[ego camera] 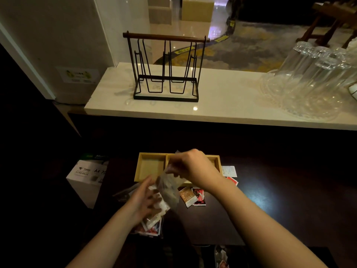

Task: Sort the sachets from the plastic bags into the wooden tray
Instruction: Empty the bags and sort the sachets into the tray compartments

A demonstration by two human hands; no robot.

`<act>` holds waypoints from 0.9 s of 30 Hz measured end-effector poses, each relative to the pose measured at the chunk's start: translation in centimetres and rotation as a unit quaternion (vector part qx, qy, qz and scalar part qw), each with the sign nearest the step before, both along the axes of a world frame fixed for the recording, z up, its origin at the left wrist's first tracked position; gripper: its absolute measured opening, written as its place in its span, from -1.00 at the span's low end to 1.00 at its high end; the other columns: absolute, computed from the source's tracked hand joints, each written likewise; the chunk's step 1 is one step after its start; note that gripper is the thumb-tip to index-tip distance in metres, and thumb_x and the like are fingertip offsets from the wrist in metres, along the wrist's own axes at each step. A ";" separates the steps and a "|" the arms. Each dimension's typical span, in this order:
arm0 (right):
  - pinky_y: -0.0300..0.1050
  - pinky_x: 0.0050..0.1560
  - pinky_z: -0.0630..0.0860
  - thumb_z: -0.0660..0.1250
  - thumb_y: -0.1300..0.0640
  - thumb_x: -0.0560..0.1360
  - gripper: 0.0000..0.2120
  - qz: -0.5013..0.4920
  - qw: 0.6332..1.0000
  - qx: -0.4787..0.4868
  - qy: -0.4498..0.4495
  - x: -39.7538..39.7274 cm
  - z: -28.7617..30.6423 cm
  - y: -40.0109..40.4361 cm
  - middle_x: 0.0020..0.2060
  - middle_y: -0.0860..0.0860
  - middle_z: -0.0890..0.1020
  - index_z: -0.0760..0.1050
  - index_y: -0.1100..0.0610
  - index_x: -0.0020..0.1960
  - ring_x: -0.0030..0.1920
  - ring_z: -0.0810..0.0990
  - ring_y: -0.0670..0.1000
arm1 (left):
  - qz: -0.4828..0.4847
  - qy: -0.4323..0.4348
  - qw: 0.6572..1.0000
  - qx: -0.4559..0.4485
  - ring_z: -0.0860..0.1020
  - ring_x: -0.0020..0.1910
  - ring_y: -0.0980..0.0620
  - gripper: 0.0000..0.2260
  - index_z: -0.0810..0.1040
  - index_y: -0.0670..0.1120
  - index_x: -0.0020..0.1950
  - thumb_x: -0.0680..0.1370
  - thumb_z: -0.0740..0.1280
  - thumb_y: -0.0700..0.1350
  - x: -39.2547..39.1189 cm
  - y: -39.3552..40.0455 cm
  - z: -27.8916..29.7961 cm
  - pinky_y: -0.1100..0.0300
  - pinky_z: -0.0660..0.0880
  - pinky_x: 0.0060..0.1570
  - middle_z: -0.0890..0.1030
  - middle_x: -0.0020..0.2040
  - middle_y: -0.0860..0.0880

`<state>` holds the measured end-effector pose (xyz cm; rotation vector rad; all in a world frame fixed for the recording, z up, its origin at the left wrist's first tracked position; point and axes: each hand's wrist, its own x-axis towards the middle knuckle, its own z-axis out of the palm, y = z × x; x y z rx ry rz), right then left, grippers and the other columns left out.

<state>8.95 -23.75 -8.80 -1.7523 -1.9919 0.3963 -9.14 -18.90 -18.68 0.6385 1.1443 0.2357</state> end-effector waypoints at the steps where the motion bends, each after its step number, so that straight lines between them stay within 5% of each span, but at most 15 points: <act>1: -0.09 -0.26 0.55 0.25 -0.13 0.48 -0.72 -0.002 0.999 0.012 0.031 0.2 0.6 0.3 -0.34 -0.06 0.65 0.60 0.06 -0.13 -0.30 0.63 -0.09 | 0.014 -0.043 0.997 -0.058 0.50 0.23 -0.23 -0.52 0.49 -0.01 0.28 0.52 0.15 0.27 0.1 -0.2 -0.7 -0.22 0.50 0.09 0.53 0.26 -0.18; 3: -0.16 -0.24 0.54 0.28 -0.12 0.47 -0.73 0.000 0.998 0.036 0.054 0.6 1.2 1.0 -0.34 -0.07 0.64 0.60 0.07 -0.12 -0.31 0.60 -0.13 | 0.062 -0.130 0.980 -0.136 0.51 0.21 -0.27 -0.48 0.51 -0.04 0.27 0.49 0.19 0.29 0.3 -0.4 -1.4 -0.27 0.48 0.10 0.56 0.24 -0.22; 6: -0.14 -0.27 0.50 0.31 -0.10 0.48 -0.76 -0.012 0.998 0.048 0.025 1.9 0.7 2.1 -0.33 -0.07 0.61 0.60 0.07 -0.14 -0.31 0.54 -0.14 | 0.112 -0.158 0.971 -0.139 0.62 -0.02 -0.16 -0.55 0.52 -0.11 0.26 0.52 0.25 0.16 0.5 -0.1 -1.2 -0.05 0.57 -0.10 0.63 0.10 -0.20; 10: -0.12 -0.14 0.53 0.34 -0.04 0.49 -0.84 -0.062 0.998 -0.018 -0.025 3.8 -0.8 2.6 -0.22 -0.06 0.64 0.60 0.03 -0.06 -0.21 0.57 -0.10 | 0.104 -0.022 0.994 0.022 0.61 -0.01 -0.15 -0.69 0.57 -0.17 0.15 0.57 0.24 0.01 0.0 1.5 -1.1 -0.09 0.50 0.07 0.65 0.05 -0.19; 13: -0.08 -0.03 0.59 0.36 0.06 0.49 -0.88 -0.083 0.993 -0.082 -0.003 4.9 -2.7 3.2 -0.11 -0.04 0.65 0.60 0.05 0.00 -0.13 0.60 -0.08 | 0.069 0.074 0.985 0.142 0.60 -0.21 -0.12 -0.74 0.54 -0.17 0.10 0.61 0.19 -0.02 -0.6 3.1 -0.3 0.01 0.56 -0.31 0.64 -0.12 -0.16; 20: -0.25 -0.06 0.51 0.35 0.18 0.50 -0.90 -0.129 0.986 -0.106 0.025 6.0 -6.2 4.6 -0.04 0.06 0.60 0.60 0.18 -0.03 -0.14 0.51 -0.13 | -0.024 0.235 0.899 0.368 0.50 -0.52 -0.06 -0.70 0.56 -0.26 -0.07 0.63 0.14 -0.10 0.3 6.5 1.3 0.24 0.34 -0.70 0.57 -0.31 -0.19; 24: -0.10 -0.06 0.61 0.34 0.18 0.51 -0.90 -0.129 0.984 -0.120 0.038 6.5 -7.8 4.7 -0.17 0.02 0.60 0.60 0.18 -0.03 -0.22 0.54 -0.10 | -0.064 0.291 0.854 0.427 0.49 -0.64 -0.06 -0.65 0.52 -0.24 -0.23 0.63 0.12 -0.09 0.6 7.6 1.7 0.26 0.34 -0.70 0.55 -0.42 -0.19; 27: -0.11 -0.02 0.59 0.34 0.17 0.51 -0.89 -0.121 0.985 -0.121 0.025 6.7 -8.7 4.8 -0.10 0.06 0.63 0.61 0.17 -0.01 -0.15 0.56 -0.07 | -0.083 0.309 0.833 0.452 0.57 -0.49 -0.14 -0.65 0.53 -0.20 -0.21 0.63 0.11 -0.05 0.6 8.2 1.5 0.11 0.52 -0.49 0.59 -0.33 -0.23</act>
